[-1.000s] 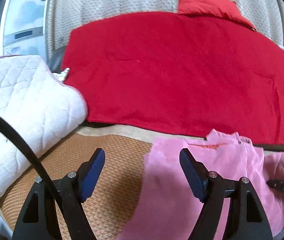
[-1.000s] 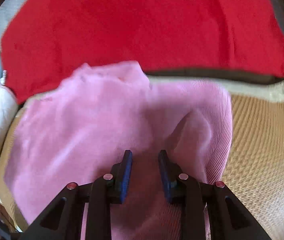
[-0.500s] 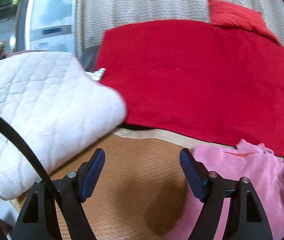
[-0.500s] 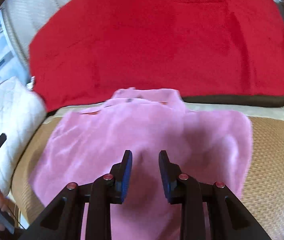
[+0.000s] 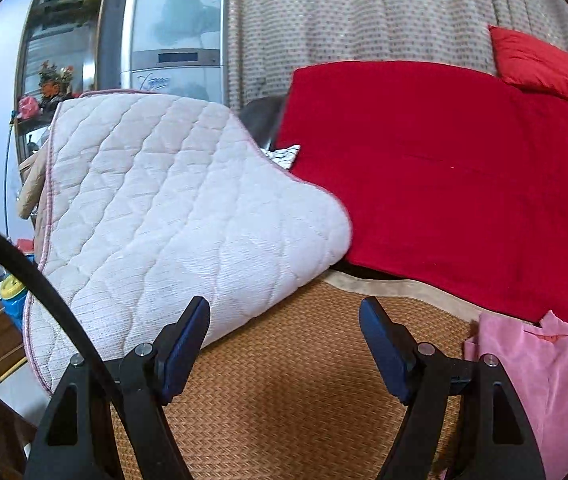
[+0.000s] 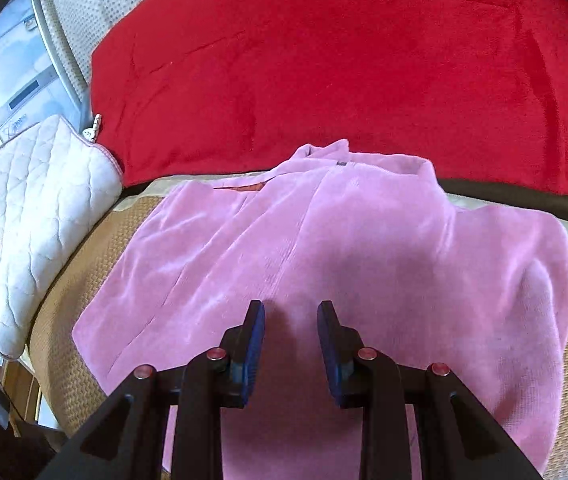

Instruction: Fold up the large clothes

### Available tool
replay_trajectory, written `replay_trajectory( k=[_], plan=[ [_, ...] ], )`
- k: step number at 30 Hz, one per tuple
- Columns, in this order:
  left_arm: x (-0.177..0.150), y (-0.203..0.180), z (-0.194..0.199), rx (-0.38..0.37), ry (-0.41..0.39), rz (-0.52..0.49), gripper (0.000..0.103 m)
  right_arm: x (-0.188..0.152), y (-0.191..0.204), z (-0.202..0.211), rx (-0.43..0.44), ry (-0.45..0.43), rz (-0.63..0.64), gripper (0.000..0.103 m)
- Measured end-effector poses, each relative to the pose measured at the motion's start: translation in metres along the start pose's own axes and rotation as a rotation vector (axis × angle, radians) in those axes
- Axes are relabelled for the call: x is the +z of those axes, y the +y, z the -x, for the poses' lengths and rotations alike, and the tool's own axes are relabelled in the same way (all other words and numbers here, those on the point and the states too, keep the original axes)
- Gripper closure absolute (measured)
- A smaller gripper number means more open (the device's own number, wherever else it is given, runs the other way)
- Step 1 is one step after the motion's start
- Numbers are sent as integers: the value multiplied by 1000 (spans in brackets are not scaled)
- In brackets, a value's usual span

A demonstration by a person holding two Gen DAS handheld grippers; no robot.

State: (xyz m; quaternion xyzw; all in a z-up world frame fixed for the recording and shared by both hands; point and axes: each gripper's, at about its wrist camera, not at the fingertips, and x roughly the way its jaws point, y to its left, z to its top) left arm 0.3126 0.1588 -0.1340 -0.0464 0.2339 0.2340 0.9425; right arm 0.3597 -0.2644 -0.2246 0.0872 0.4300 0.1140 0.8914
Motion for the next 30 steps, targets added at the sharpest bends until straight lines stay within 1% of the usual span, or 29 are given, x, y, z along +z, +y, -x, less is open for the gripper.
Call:
replay_trajectory(
  k=[10, 14, 15, 17, 18, 21, 23, 25, 27, 30],
  plan=[
    [-2, 0, 3, 6, -4, -3, 25, -1, 3, 2, -10, -13, 5, 72],
    [-5, -8, 1, -10, 18, -26, 25, 0, -4, 7, -34, -13, -5, 72],
    [-6, -13, -1, -25, 35, -39, 24, 0, -8, 10, -46, -19, -10, 72],
    [-12, -26, -8, -92, 91, -63, 23, 0, -15, 14, -67, -20, -20, 72],
    [-17, -37, -15, -155, 151, -89, 22, 0, -20, 16, -78, -18, -32, 72],
    [-33, -61, -31, -277, 301, -128, 22, -2, -39, 21, -104, -11, -79, 72],
    [-45, -78, -38, -340, 376, -144, 22, -6, -54, 24, -134, 1, -106, 72],
    [-51, -90, -39, -365, 400, -164, 22, -9, -70, 27, -158, 10, -143, 72],
    [-55, -101, -40, -365, 400, -186, 22, -11, -81, 30, -180, 6, -162, 72],
    [-67, -116, -50, -352, 443, -216, 22, -16, -98, 27, -230, 16, -179, 72]
  ],
)
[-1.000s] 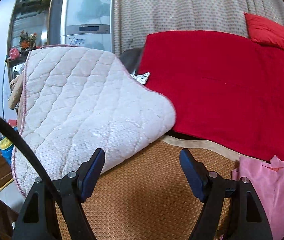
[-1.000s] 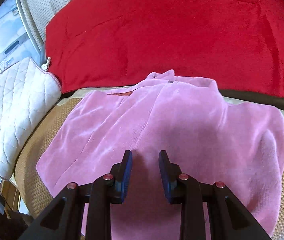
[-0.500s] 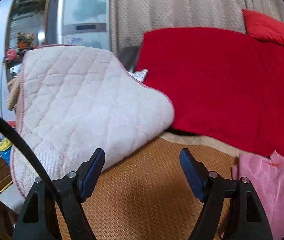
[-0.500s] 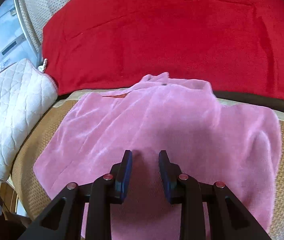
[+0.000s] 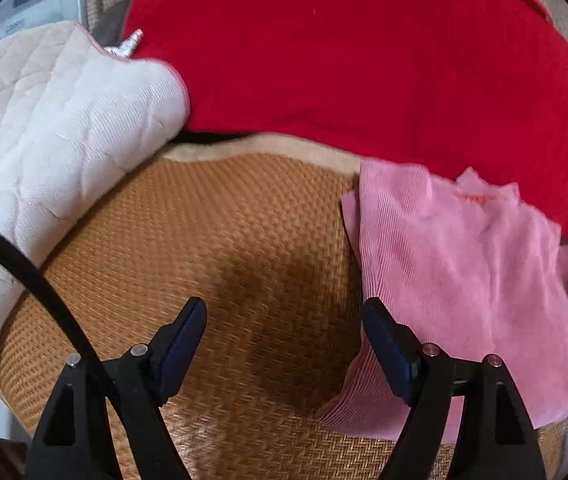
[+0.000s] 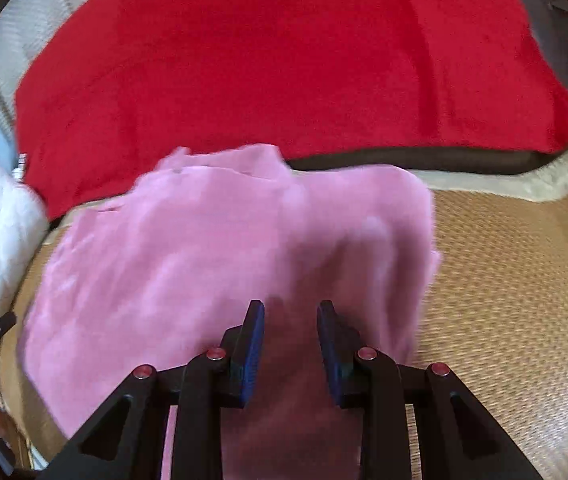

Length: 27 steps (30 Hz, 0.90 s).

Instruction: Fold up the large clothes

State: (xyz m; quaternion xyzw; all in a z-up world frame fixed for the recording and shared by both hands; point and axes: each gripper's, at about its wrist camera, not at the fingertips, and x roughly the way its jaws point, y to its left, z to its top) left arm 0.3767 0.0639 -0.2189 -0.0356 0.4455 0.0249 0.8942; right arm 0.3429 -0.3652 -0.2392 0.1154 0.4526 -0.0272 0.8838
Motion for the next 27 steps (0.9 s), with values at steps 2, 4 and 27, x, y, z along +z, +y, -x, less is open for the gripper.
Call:
replay_trajectory(
  k=[2, 4, 27],
  plan=[
    [-3, -6, -17, 15, 56, -16, 22, -3, -7, -12, 7, 24, 2, 72],
    [-6, -10, -31, 44, 99, -33, 22, -3, -2, -13, -12, 15, 37, 72],
    [-60, -7, 2, -457, 135, 377, 22, -24, 110, 14, 362, -20, 177, 73]
  ],
)
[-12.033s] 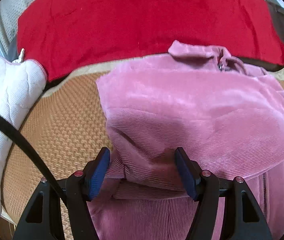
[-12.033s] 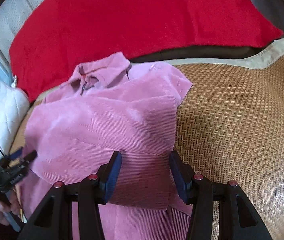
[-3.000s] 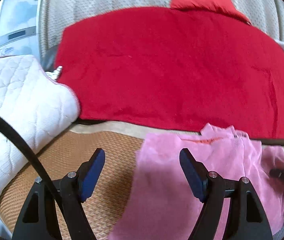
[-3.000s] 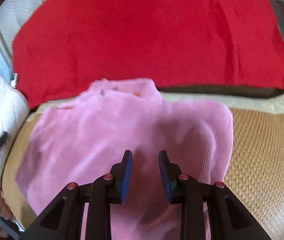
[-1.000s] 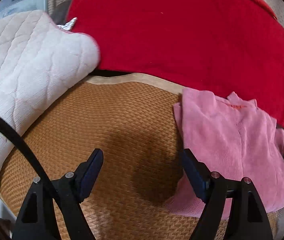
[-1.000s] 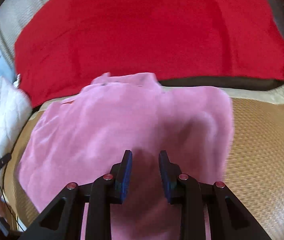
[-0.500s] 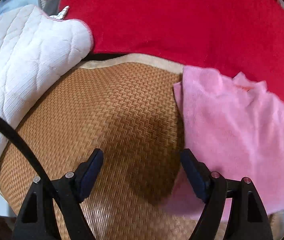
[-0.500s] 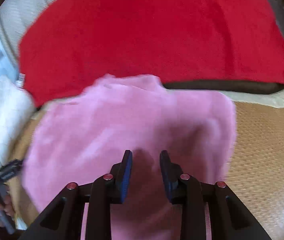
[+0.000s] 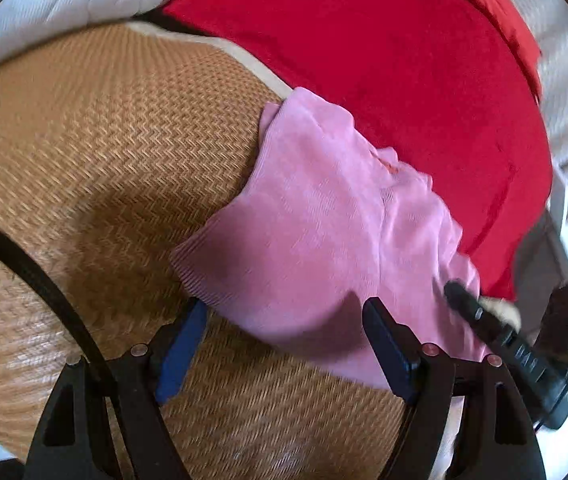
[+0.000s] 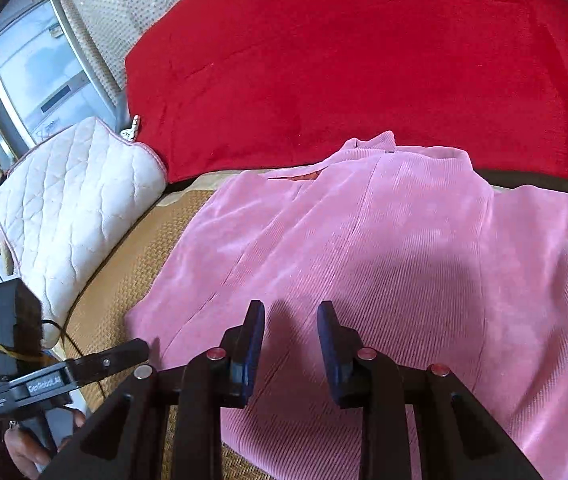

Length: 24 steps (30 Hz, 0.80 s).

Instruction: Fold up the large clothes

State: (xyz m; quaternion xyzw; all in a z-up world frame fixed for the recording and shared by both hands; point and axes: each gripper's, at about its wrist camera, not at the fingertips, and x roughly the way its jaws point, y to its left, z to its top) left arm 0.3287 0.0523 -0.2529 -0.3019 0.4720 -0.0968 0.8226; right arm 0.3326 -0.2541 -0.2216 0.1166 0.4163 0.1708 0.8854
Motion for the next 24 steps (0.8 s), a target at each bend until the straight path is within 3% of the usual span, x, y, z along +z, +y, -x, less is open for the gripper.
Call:
replay_trajectory(
  k=[3, 5, 9, 15, 17, 19, 21, 24],
  plan=[
    [5, 8, -7, -43, -31, 54, 24, -3, -10, -20, -30, 55, -17, 82],
    [9, 11, -9, -75, -63, 87, 24, -2, -16, -28, 3, 68, -52, 85],
    [14, 12, -14, -90, -97, 89, 45, 2, -32, -33, 60, 104, -121, 89],
    [18, 7, -34, -139, -107, 139, 37, -2, -36, -33, 106, 106, -149, 90],
    [21, 1, -39, -135, -106, 112, 41, -2, -38, -32, 117, 108, -158, 91],
    [23, -7, -41, -130, -131, 81, 58, -3, -40, -31, 129, 106, -167, 91],
    [23, -18, -39, -140, -159, 39, 67, -4, -41, -31, 132, 104, -167, 91],
    [25, -51, -31, -150, -211, -111, 71, -5, -45, -27, 146, 102, -178, 91]
  ],
)
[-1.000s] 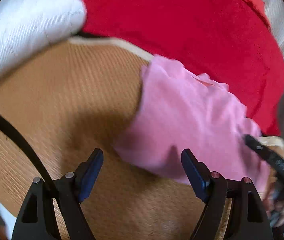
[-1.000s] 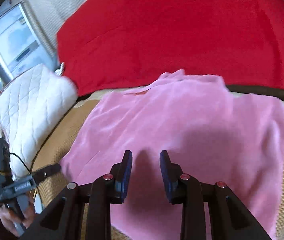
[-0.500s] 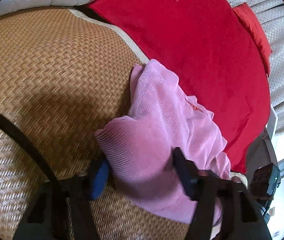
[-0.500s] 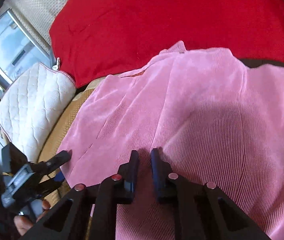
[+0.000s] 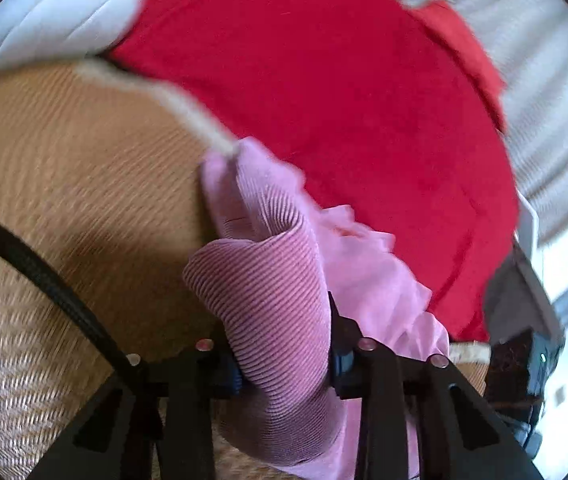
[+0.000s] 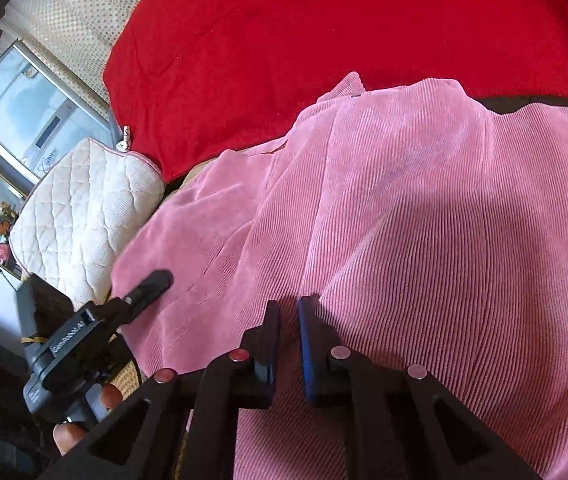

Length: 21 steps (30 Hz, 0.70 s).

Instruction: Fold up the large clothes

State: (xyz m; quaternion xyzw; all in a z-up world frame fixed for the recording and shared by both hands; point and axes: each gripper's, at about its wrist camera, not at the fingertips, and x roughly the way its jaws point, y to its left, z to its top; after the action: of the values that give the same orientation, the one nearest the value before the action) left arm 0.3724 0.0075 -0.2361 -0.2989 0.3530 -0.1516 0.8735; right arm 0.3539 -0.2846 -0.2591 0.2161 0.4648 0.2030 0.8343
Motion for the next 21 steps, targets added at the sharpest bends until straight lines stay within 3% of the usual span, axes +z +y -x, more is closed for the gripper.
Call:
replay_trajectory(
  k=[4, 8, 10, 11, 12, 13, 21],
  plan=[
    [-7, -55, 6, -13, -21, -262, 73, 2, -15, 8, 82, 16, -52, 92],
    [-40, -108, 4, -23, 7, -552, 73, 10, -35, 24, 180, 43, -150, 88],
    [-61, -124, -3, -20, 40, -660, 73, 17, -47, 36, 210, 11, -196, 76],
    [-66, -127, -7, -22, 53, -680, 73, 21, -55, 43, 228, -11, -228, 69],
    [-72, -130, -10, -21, 67, -706, 73, 25, -63, 51, 251, -35, -267, 37],
    [-77, -132, -13, -14, 65, -735, 73, 28, -68, 58, 271, -57, -290, 15],
    [-72, -131, -21, -19, 79, -720, 73, 44, -76, 80, 372, -161, -354, 15]
  ],
)
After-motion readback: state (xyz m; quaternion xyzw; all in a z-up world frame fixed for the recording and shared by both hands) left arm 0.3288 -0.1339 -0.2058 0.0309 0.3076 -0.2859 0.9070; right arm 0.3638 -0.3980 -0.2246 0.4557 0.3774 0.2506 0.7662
